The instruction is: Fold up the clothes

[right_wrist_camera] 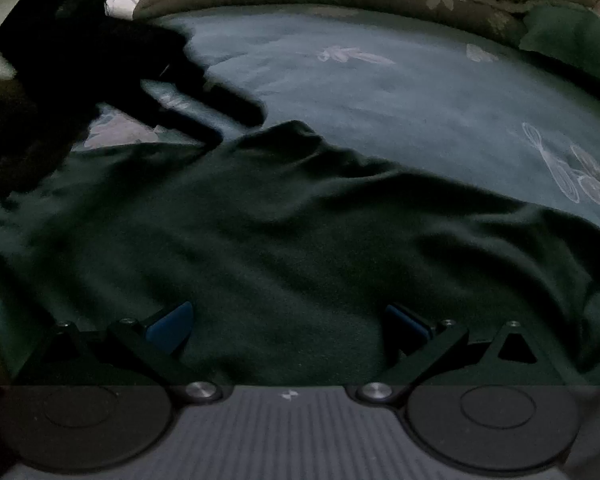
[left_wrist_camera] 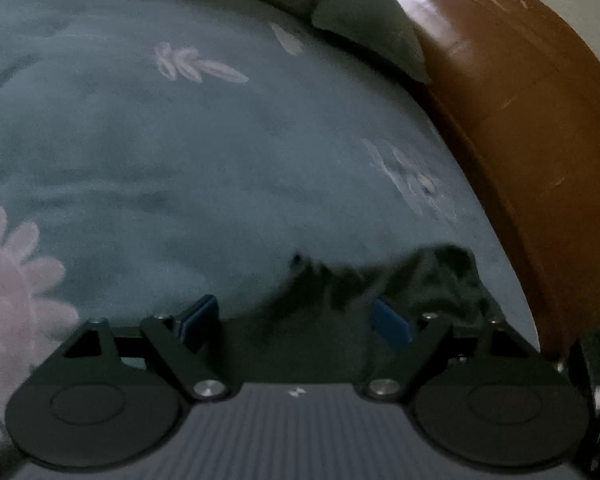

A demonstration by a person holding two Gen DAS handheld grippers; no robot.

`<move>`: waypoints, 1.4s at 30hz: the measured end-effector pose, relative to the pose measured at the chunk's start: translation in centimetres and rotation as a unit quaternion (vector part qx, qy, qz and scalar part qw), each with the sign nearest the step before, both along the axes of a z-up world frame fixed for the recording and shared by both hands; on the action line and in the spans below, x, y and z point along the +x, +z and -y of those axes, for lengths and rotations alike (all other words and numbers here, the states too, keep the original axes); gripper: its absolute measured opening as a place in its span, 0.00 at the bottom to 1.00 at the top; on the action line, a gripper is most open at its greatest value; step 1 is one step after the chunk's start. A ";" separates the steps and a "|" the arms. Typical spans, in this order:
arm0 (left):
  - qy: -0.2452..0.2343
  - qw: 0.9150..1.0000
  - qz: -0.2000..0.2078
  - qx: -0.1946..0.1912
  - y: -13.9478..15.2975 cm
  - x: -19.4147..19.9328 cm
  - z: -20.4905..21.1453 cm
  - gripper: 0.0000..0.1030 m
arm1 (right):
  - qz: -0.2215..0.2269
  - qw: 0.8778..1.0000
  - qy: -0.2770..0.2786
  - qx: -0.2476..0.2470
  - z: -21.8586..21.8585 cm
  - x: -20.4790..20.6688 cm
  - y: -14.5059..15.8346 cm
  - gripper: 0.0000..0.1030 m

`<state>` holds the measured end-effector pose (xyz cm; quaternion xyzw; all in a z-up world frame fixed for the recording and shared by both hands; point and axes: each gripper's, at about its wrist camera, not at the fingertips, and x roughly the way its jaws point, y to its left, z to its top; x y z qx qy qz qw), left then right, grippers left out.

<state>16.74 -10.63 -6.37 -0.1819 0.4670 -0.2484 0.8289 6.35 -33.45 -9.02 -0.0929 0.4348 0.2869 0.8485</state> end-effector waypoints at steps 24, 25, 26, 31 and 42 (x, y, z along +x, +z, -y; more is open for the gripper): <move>0.034 0.995 -0.064 0.071 -0.7 -18.8 -7.7 0.83 | -0.002 1.000 0.017 -0.013 -0.1 0.1 0.1 1.00; 0.042 0.995 -0.063 0.062 -0.5 -19.2 -8.0 0.83 | -0.003 1.000 0.018 -0.015 -0.2 0.1 0.1 1.00; 0.047 0.995 -0.062 0.057 -0.1 -19.4 -8.3 0.83 | -0.003 1.000 0.018 -0.016 -0.2 0.1 0.1 1.00; 0.070 0.995 -0.021 0.074 1.8 -18.9 -9.3 0.83 | -0.007 1.000 0.015 -0.020 -0.5 0.2 0.1 1.00; 0.072 0.985 0.018 0.155 0.7 -14.8 -8.0 0.83 | -0.007 1.000 -0.001 -0.026 -1.1 0.3 0.0 1.00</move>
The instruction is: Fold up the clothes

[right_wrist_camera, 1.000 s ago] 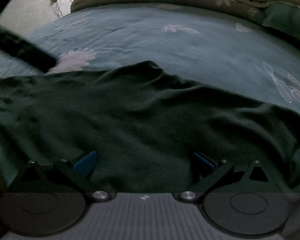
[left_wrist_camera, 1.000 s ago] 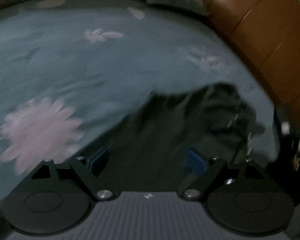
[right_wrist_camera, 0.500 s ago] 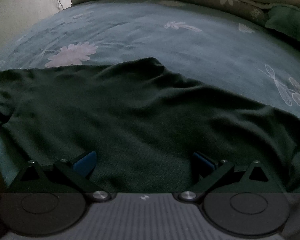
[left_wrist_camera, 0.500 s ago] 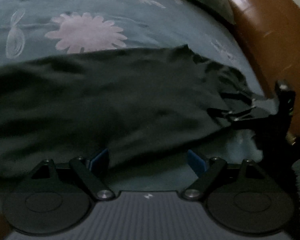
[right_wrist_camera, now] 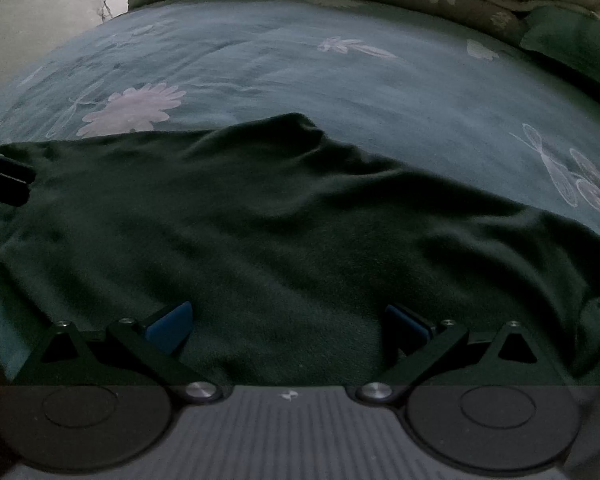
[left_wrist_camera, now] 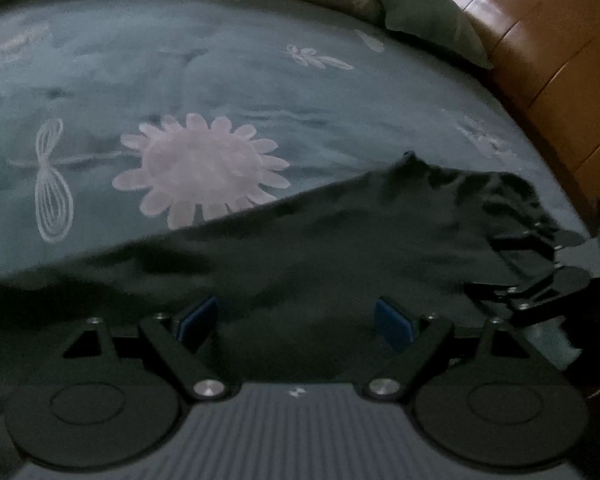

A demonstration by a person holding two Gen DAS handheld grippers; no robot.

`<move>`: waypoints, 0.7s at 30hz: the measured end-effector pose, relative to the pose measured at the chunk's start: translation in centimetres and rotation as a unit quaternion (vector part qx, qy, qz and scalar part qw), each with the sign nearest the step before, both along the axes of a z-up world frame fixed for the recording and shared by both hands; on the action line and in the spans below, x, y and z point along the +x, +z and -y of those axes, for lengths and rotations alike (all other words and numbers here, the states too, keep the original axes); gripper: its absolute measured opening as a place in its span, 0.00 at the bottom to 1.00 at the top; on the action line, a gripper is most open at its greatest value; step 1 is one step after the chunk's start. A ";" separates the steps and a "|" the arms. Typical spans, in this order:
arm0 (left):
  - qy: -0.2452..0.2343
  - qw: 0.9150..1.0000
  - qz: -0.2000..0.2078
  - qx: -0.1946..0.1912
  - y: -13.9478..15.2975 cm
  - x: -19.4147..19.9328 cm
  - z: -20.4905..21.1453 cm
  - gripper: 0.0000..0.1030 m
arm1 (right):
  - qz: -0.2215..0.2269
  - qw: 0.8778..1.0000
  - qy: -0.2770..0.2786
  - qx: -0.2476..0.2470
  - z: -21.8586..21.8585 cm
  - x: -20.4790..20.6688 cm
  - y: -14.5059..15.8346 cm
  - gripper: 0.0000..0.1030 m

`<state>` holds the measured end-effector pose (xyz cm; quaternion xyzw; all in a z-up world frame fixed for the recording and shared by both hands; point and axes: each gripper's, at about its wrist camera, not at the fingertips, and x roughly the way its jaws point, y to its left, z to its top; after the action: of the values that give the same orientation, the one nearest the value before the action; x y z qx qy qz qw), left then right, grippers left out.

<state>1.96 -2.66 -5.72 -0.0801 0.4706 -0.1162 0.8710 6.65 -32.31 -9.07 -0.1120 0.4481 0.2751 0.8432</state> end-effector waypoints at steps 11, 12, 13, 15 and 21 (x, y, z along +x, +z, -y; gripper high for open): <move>0.035 0.999 0.007 0.024 -0.1 -0.7 -2.3 0.83 | 0.007 1.000 -0.005 0.006 0.2 -0.3 -0.1 1.00; 0.040 0.999 0.010 0.024 0.0 -0.7 -2.5 0.84 | 0.008 1.000 -0.008 0.007 0.2 -0.3 0.1 1.00; 0.044 0.999 0.013 0.027 0.0 -0.8 -2.6 0.84 | 0.008 1.000 -0.010 0.009 0.2 -0.4 0.2 1.00; 0.057 0.998 0.002 0.032 -0.6 -0.7 -3.1 0.84 | 0.015 1.000 -0.018 0.020 0.5 -0.6 0.8 1.00; 0.088 0.996 -0.001 0.008 -1.4 -0.8 -4.3 0.84 | 0.031 0.996 -0.084 0.001 3.4 -0.4 0.7 1.00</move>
<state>1.14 1.63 -7.09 -0.1141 0.4634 -0.0350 0.8781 6.21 -35.71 -8.36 -0.0811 0.4294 0.2005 0.8768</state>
